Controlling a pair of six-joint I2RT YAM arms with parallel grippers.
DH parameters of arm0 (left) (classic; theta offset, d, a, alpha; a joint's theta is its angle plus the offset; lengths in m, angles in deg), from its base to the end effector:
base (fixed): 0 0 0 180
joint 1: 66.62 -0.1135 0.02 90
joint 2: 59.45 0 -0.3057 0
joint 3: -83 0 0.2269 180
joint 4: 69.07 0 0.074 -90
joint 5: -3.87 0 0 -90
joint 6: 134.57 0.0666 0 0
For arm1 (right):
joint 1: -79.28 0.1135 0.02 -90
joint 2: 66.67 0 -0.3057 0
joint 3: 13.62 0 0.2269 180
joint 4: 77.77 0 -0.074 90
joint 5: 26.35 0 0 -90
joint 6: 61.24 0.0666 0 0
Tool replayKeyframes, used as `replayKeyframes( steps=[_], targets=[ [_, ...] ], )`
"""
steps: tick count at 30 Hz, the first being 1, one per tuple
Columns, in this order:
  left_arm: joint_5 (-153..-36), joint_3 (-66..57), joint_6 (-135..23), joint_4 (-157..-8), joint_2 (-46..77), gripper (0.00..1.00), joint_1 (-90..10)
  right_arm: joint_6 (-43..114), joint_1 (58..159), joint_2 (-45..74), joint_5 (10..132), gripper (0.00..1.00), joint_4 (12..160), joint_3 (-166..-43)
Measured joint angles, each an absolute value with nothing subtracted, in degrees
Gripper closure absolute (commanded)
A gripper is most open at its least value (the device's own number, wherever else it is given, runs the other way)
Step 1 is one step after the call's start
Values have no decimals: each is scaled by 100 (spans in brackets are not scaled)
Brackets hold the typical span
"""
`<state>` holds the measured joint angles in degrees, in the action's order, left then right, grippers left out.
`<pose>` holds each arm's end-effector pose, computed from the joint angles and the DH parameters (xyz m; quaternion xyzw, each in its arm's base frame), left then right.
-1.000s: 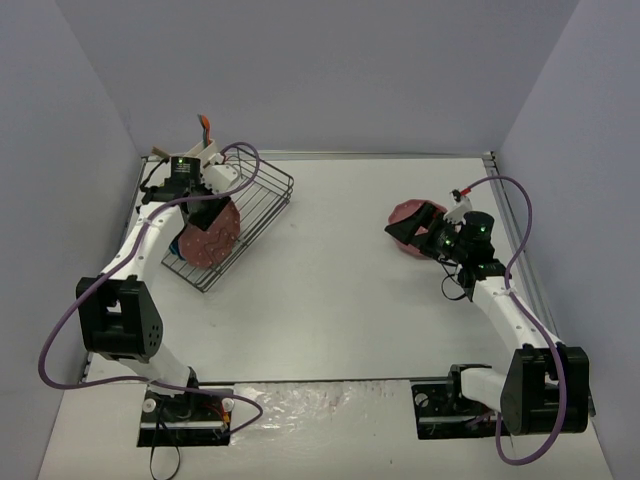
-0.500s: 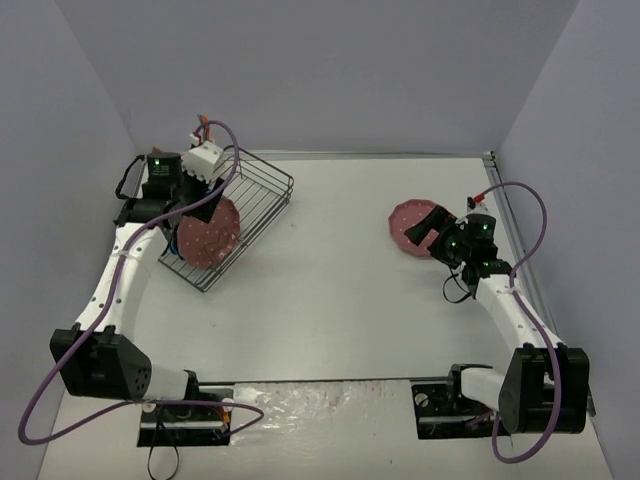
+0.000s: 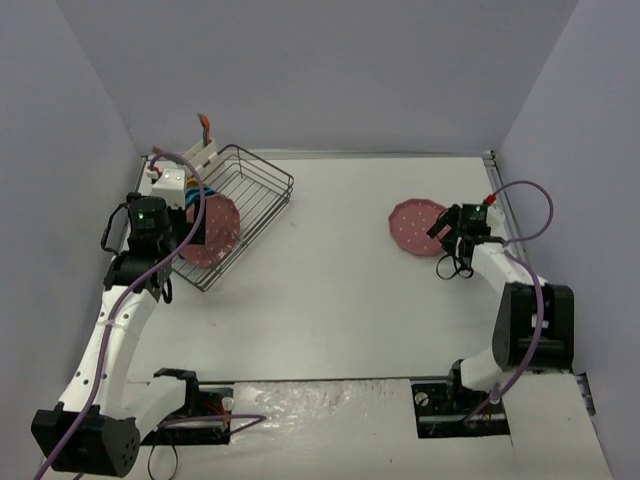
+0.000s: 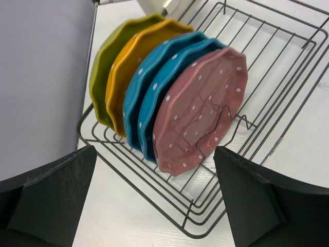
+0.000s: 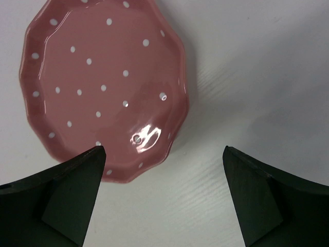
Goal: Load the plates into the dish rack
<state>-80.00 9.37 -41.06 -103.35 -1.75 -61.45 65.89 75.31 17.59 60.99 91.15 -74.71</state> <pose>0.2077 -0.0117 0.3900 0.0301 0.8097 0.0349 0.5850 0.3132 -0.0248 0.2493 0.3204 0.8237 0.1137 0.4538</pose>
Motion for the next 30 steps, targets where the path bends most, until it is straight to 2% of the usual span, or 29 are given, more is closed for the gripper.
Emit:
replayKeyframes(
  steps=[2,4,16,22,25,27,30],
  targets=[
    [-7859,1173,-4277,-10301,-303,3,-6150,6654,7520,2040,6006,14,9114,-7609],
    [-7790,1281,-4419,-10247,-355,3,-6150,6707,7520,2279,5943,24,9107,-7727],
    [-7893,1395,-4847,-10016,-396,3,-6150,7045,7524,2975,5881,50,9170,-7908],
    [-8311,1394,-5224,-9996,-376,3,-6150,7123,7525,3108,5870,71,9285,-7963],
    [-8711,1386,-5619,-10012,-298,3,-6149,7148,7521,3147,5874,90,9327,-7973],
    [-9055,1379,-5945,-10013,-224,3,-6135,7170,7509,3148,5890,98,9387,-7974],
    [-9492,1379,-6501,-9974,-165,3,-5927,7261,7511,3150,5964,100,9524,-7966]
  ],
)
